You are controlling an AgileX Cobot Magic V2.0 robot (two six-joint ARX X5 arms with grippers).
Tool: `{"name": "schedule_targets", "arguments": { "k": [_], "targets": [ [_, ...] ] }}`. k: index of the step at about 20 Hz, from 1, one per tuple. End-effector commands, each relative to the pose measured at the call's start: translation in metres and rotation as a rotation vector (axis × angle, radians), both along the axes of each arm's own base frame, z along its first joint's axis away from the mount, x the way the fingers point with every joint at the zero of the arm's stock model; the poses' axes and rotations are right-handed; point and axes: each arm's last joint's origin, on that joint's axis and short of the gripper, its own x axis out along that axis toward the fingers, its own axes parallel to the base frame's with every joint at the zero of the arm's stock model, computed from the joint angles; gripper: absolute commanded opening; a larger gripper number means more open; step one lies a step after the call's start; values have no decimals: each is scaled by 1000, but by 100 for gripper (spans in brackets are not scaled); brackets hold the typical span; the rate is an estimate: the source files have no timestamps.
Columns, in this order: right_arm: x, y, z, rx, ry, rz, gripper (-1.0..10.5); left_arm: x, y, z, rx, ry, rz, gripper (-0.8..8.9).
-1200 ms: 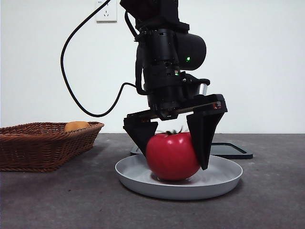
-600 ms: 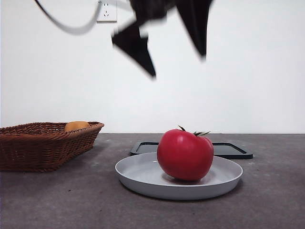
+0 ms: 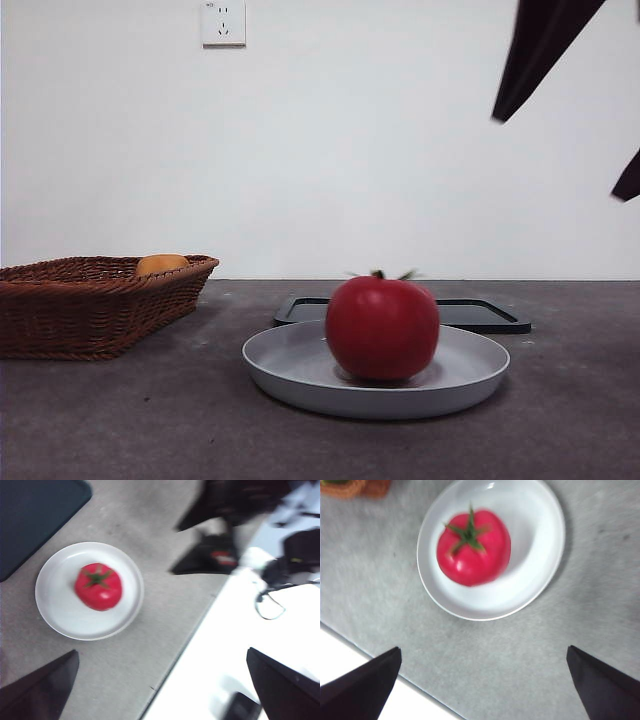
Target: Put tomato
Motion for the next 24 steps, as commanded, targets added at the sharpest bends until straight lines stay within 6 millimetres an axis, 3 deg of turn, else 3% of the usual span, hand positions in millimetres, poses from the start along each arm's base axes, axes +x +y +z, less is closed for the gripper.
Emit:
{"name": "schedule_targets", "arguments": {
  "k": [1, 7, 12, 19, 24],
  "targets": [
    [12, 15, 8, -8, -32, 50, 582, -18, 18, 5, -57, -9, -5, 655],
    [48, 56, 18, -101, -39, 103, 583, -47, 72, -15, -119, -62, 154, 655],
    [78, 87, 0, -217, -6, 156, 665, -61, 102, -47, -96, -118, 296, 655],
    [104, 108, -42, -319, 55, 187, 706, -70, 118, -83, -79, -63, 357, 655],
    [111, 116, -59, -306, 82, 210, 706, -69, 117, -89, -65, -57, 358, 655]
  ]
}}
